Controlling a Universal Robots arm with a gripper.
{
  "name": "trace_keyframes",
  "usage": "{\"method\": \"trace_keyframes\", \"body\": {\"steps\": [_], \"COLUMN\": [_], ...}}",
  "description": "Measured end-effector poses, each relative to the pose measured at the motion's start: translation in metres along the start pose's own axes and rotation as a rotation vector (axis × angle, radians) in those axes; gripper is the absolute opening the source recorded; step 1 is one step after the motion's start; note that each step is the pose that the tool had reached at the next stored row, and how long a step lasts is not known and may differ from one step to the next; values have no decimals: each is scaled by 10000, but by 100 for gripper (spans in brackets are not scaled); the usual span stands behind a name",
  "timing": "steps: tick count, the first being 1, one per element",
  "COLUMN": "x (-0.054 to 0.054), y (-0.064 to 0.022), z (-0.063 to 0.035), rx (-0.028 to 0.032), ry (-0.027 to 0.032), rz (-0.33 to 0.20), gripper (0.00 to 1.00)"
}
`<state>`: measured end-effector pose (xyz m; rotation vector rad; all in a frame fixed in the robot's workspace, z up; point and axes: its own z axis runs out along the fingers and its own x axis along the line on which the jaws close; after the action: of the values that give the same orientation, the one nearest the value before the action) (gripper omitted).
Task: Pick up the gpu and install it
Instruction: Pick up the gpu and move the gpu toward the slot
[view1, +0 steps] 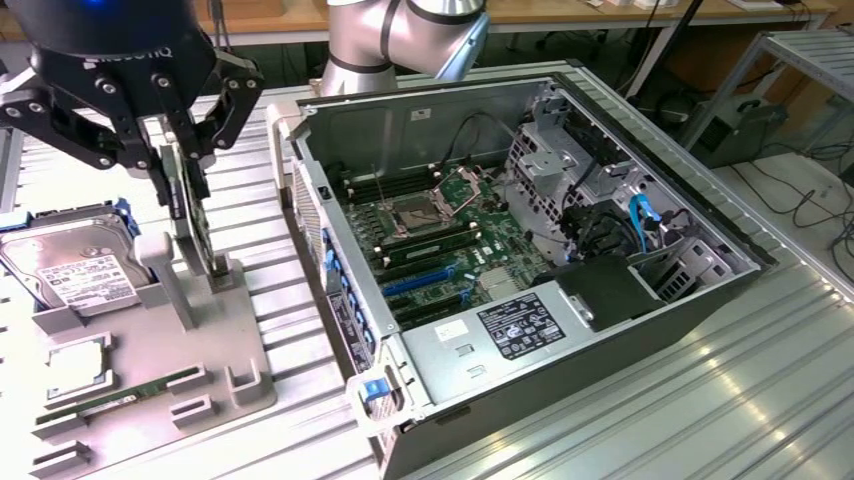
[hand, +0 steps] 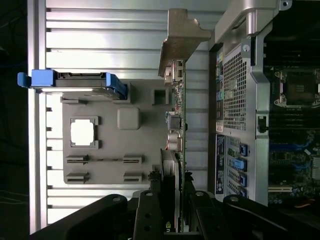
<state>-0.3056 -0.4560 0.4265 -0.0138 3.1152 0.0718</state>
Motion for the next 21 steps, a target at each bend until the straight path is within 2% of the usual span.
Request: {"method": "trace_keyframes", "body": {"steps": [21], "x": [-11], "y": [19], "z": [-419], "rx": [24], "ry": [0], "rz": [-1], "gripper": [27]}}
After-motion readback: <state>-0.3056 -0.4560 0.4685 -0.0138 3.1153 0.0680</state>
